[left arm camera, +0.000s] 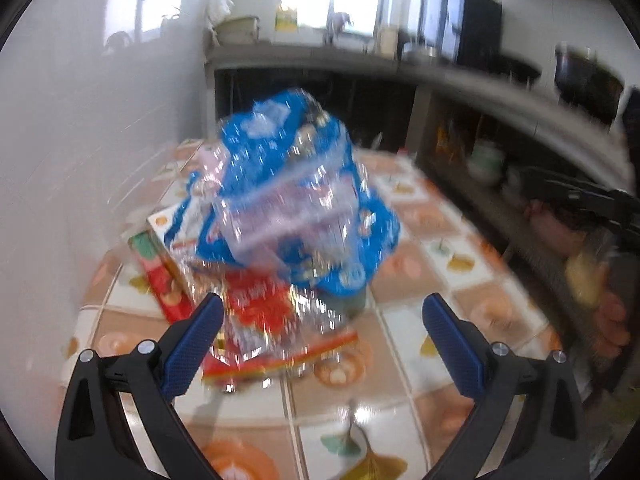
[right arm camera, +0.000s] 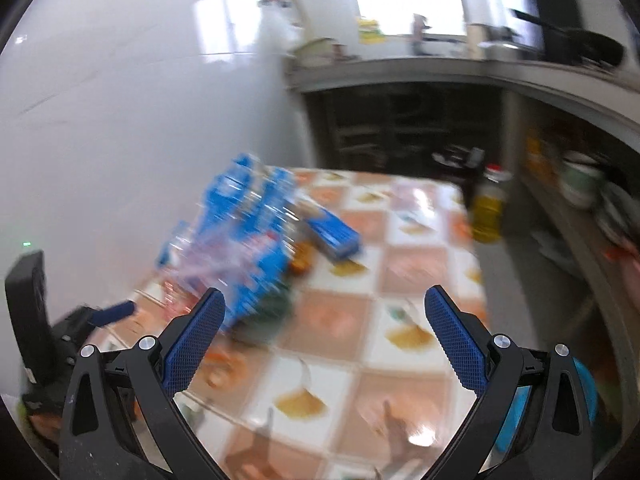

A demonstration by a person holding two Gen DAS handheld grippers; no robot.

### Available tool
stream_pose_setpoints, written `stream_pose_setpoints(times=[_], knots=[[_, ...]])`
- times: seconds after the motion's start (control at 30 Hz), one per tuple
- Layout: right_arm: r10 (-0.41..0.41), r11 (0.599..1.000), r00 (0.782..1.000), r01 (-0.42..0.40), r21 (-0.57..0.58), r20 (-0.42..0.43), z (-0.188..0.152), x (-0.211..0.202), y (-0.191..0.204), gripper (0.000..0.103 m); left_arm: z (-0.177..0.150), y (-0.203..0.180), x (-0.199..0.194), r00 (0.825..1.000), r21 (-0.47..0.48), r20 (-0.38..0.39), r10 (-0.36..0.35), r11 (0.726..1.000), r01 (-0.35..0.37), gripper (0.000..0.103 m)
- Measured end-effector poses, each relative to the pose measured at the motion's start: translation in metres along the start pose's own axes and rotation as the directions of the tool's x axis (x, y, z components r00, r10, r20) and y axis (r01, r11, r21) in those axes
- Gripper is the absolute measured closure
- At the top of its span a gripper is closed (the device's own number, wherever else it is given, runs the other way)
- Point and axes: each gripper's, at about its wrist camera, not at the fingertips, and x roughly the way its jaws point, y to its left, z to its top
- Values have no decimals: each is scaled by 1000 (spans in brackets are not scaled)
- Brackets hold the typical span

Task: Collect trash
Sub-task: 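Move both tools to the blue plastic wrappers and close both grippers on them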

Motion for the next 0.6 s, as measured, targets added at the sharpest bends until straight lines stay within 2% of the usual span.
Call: stream_pose_setpoints(times=[0.1,0.2,0.33,0.4,0.5,0.6], knots=[[88,996,996,-88,1,-23,17,25,15,8,7,18,1,999,-33,35,0,999,2,5],[189,981,980,-186,52,-68,25,52,26,8,13,32,3,998,-31,70,9,1000,-6,5],[259,963,957,-245,115,-132,26,83,33,8,17,44,7,994,-20,100,-42,999,45,6],[292,950,946,-270,153,-142,25,86,31,8,22,44,11,991,27,109,-71,997,69,6],[324,936,935,-293,195,-146,25,89,27,8,32,36,21,991,146,108,-84,987,68,6],[334,928,932,-299,225,-140,25,86,22,8,42,23,35,993,281,92,-81,958,52,6]])
